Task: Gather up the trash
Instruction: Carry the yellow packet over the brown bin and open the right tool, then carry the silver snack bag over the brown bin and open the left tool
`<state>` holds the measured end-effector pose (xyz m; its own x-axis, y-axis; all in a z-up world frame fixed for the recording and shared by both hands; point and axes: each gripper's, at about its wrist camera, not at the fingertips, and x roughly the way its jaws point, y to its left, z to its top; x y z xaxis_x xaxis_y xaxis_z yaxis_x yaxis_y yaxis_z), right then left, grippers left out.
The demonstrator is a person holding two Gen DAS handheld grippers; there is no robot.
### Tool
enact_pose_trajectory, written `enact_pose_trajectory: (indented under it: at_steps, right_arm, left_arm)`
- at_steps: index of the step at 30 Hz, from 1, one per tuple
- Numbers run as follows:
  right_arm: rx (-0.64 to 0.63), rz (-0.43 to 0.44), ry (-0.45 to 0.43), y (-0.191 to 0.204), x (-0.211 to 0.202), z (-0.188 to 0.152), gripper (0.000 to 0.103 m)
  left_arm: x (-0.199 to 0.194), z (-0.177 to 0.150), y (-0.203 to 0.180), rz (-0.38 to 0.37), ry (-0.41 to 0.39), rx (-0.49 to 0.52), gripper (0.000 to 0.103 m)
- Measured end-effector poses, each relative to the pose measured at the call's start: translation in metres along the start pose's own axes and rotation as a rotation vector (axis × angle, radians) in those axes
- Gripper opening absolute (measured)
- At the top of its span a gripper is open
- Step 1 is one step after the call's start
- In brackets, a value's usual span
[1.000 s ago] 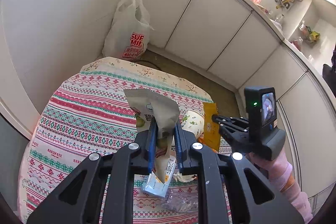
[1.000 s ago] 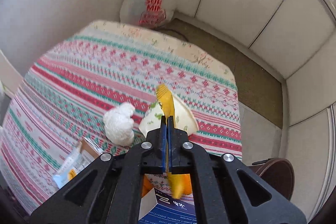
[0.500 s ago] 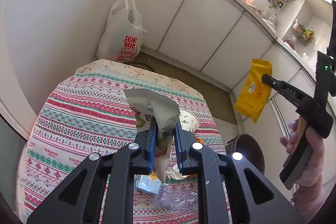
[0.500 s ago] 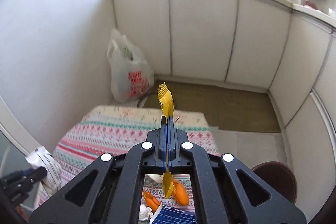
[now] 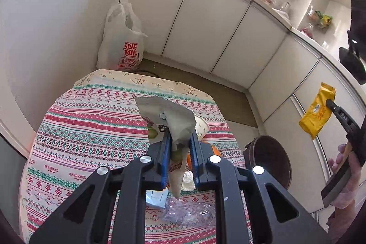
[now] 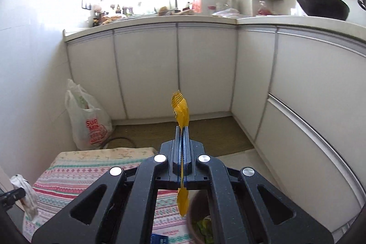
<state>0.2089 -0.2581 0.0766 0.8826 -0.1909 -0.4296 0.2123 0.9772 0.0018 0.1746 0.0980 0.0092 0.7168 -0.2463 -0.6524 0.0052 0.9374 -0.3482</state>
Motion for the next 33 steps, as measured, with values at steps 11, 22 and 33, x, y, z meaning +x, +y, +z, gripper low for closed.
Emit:
enact_pose_trajectory:
  at_steps: [11,22,33]
  right_arm:
    - [0.063,-0.178,0.037,-0.055,0.025,-0.053,0.003]
    - [0.188,-0.29,0.052,-0.09,0.017,-0.078,0.078]
    - [0.231,-0.43,-0.02,-0.17,-0.028,-0.079,0.096]
  left_arm:
    - [0.012,-0.015,-0.04,-0.016,0.01,0.09,0.016]
    - [0.025,-0.031,-0.08,-0.029,-0.027,0.166,0.016]
    - [0.049,-0.028,-0.203,-0.211,-0.059,0.229,0.016]
